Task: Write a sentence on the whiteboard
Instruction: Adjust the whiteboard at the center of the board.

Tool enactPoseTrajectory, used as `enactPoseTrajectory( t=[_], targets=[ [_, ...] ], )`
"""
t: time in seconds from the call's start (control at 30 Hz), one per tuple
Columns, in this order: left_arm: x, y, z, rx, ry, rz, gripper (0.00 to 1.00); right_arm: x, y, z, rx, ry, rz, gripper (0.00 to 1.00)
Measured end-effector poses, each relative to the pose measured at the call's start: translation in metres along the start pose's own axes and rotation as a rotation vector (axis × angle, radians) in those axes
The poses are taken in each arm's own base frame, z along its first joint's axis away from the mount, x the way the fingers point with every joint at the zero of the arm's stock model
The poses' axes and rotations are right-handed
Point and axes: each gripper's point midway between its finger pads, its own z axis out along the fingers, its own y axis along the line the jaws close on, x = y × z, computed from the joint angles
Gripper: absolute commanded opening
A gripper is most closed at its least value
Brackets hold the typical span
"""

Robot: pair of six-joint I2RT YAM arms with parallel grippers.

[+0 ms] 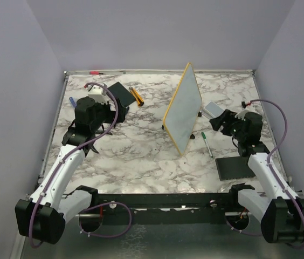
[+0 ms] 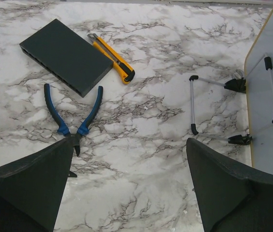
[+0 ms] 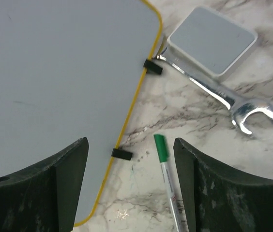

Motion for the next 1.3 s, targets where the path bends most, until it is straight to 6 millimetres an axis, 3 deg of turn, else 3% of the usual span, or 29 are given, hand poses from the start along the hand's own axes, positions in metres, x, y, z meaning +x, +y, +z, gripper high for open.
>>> enactPoseTrajectory(
  t=[0.07, 0.27, 0.43, 0.6, 0.83, 1.0, 1.3],
  targets=[
    [0.002, 0.0, 0.005, 0.005, 0.009, -0.003, 0.99, 0.028, 0.005, 0.007, -0.063, 0.081, 0.056, 0.66],
    [0.004, 0.001, 0.007, 0.003, 0.004, -0.001, 0.99, 0.082, 0.003, 0.021, -0.114, 0.241, 0.176, 0.55],
    [0.014, 0.004, 0.003, -0.004, 0.013, 0.001, 0.99, 0.106, 0.005, 0.036, -0.146, 0.326, 0.254, 0.46],
    [0.012, 0.006, 0.002, -0.014, 0.003, 0.009, 0.99, 0.128, 0.015, 0.046, -0.184, 0.389, 0.289, 0.41],
    [0.01, 0.007, 0.001, -0.021, -0.004, 0.012, 0.99, 0.136, 0.025, 0.056, -0.215, 0.398, 0.311, 0.36],
    [0.01, 0.007, 0.0, -0.022, -0.007, 0.014, 0.99, 0.129, 0.019, 0.063, -0.181, 0.354, 0.311, 0.33],
    [0.009, 0.007, -0.001, -0.021, -0.01, 0.015, 0.99, 0.135, 0.012, 0.077, -0.15, 0.367, 0.329, 0.27]
  ],
)
